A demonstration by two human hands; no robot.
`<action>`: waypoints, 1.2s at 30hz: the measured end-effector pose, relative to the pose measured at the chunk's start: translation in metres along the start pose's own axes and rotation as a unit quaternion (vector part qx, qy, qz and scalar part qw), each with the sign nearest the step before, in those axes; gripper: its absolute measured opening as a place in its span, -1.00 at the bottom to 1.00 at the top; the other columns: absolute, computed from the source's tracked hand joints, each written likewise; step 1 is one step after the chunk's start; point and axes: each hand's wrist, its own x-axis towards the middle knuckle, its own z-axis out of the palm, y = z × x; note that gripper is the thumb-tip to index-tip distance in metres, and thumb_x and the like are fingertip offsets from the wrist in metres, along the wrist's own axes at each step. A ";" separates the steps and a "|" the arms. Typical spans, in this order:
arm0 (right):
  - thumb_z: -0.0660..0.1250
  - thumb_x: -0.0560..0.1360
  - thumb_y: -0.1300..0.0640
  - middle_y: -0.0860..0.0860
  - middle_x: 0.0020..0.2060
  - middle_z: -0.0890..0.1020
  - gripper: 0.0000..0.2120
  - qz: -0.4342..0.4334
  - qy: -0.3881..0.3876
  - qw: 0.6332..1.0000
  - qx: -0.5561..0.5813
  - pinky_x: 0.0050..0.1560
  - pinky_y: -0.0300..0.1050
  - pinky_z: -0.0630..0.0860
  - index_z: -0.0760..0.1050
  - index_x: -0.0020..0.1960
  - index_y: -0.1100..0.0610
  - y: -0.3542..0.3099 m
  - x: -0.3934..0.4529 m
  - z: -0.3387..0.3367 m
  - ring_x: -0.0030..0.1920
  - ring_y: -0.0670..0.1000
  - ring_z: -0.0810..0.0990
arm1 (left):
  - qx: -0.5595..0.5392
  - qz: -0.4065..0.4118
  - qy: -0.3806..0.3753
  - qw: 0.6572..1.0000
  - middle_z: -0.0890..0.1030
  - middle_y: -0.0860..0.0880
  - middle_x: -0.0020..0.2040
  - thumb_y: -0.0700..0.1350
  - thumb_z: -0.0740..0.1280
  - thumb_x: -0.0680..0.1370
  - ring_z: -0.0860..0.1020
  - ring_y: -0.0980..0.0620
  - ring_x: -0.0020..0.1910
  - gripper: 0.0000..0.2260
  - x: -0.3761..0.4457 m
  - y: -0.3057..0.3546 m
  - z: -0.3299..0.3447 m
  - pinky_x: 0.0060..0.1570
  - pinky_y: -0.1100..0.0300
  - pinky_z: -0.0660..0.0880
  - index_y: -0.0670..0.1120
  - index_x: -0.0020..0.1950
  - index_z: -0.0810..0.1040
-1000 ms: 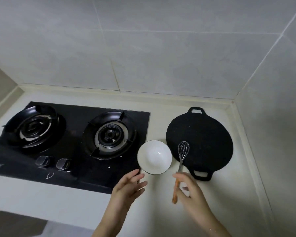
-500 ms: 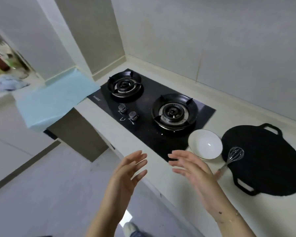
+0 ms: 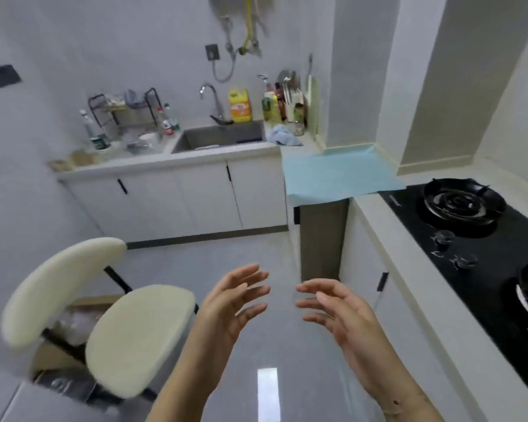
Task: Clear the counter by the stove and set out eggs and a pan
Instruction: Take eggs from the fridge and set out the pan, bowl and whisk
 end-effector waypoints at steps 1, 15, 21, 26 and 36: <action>0.20 0.58 0.26 0.06 0.02 0.69 -0.81 0.001 -0.021 1.000 0.003 0.00 -0.08 0.57 0.57 0.09 0.19 0.003 0.007 0.025 0.04 0.11 0.66 | 0.002 0.016 0.021 1.000 0.68 -0.07 0.09 -0.15 0.39 0.36 0.66 0.00 0.01 -0.64 -0.004 0.010 -0.023 -0.10 0.20 0.59 -0.11 0.15 0.56; 0.18 0.57 0.32 0.18 0.05 0.67 -0.78 0.035 -0.402 0.914 0.040 0.13 0.06 0.55 0.55 0.14 0.26 0.010 0.078 0.343 0.02 0.13 0.65 | -0.011 0.208 0.390 0.897 0.65 -0.09 0.10 -0.27 0.16 0.58 0.62 -0.04 0.05 -0.75 -0.123 0.105 -0.253 -0.02 0.09 0.54 -0.11 0.18 0.55; 0.21 0.57 0.28 0.16 0.08 0.66 -0.79 0.052 -0.548 0.834 0.046 0.05 -0.05 0.56 0.56 0.13 0.22 0.005 0.067 0.430 0.08 0.16 0.65 | 0.005 0.267 0.521 0.810 0.66 -0.05 0.07 -0.27 0.18 0.58 0.62 0.01 0.03 -0.76 -0.175 0.126 -0.269 0.03 0.08 0.51 -0.09 0.16 0.55; 0.16 0.58 0.31 0.16 0.06 0.67 -0.77 0.059 -0.624 0.778 0.047 0.02 -0.08 0.59 0.57 0.10 0.20 0.000 0.035 0.482 0.04 0.12 0.66 | 0.064 0.295 0.611 0.732 0.64 0.00 0.09 -0.31 0.18 0.59 0.59 0.04 0.08 -0.76 -0.218 0.139 -0.283 0.05 0.12 0.50 -0.06 0.14 0.54; 0.19 0.57 0.29 0.09 0.08 0.66 -0.76 0.011 -0.703 0.711 -0.006 0.10 0.03 0.57 0.56 0.15 0.18 -0.010 -0.063 0.564 0.09 0.06 0.64 | 0.113 0.334 0.728 0.587 0.58 0.03 0.15 -0.27 0.25 0.58 0.53 0.07 0.20 -0.77 -0.324 0.157 -0.347 0.07 0.20 0.47 0.02 0.13 0.54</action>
